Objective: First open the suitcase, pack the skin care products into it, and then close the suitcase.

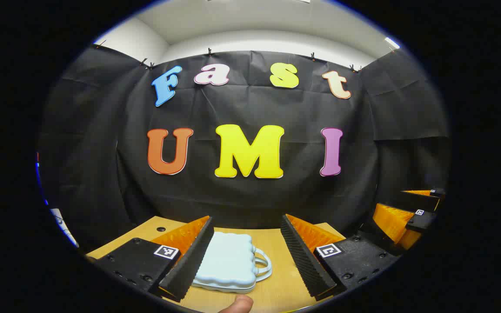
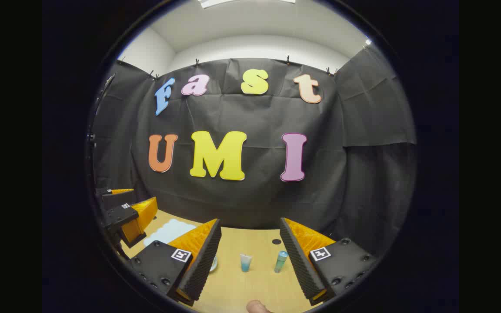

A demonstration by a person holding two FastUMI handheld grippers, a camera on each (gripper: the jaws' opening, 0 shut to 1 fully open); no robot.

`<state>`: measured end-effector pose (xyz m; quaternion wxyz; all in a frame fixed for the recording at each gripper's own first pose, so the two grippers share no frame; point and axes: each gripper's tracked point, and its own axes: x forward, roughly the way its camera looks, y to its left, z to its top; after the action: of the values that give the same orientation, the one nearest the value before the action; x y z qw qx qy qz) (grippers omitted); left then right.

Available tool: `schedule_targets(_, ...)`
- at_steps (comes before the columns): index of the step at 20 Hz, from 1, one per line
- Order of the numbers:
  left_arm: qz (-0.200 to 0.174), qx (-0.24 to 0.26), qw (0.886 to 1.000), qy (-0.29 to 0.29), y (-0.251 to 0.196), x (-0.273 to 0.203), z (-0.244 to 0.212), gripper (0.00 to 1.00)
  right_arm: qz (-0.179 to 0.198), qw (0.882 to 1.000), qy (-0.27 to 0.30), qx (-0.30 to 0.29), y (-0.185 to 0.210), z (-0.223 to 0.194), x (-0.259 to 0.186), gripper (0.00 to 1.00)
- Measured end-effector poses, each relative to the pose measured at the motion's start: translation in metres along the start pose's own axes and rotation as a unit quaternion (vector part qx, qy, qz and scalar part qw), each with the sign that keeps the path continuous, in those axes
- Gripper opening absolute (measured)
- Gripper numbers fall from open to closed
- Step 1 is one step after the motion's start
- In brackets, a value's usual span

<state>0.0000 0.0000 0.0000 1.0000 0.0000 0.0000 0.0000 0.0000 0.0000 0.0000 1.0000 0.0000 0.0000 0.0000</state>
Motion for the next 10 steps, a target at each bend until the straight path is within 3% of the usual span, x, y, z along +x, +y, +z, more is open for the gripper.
schedule_targets(10, -0.010, -0.002, 1.000, 0.018, -0.033, 0.017, -0.014, 0.99, -0.010, 1.000, 0.004, 0.008, -0.035, -0.004, 0.021, 0.80)
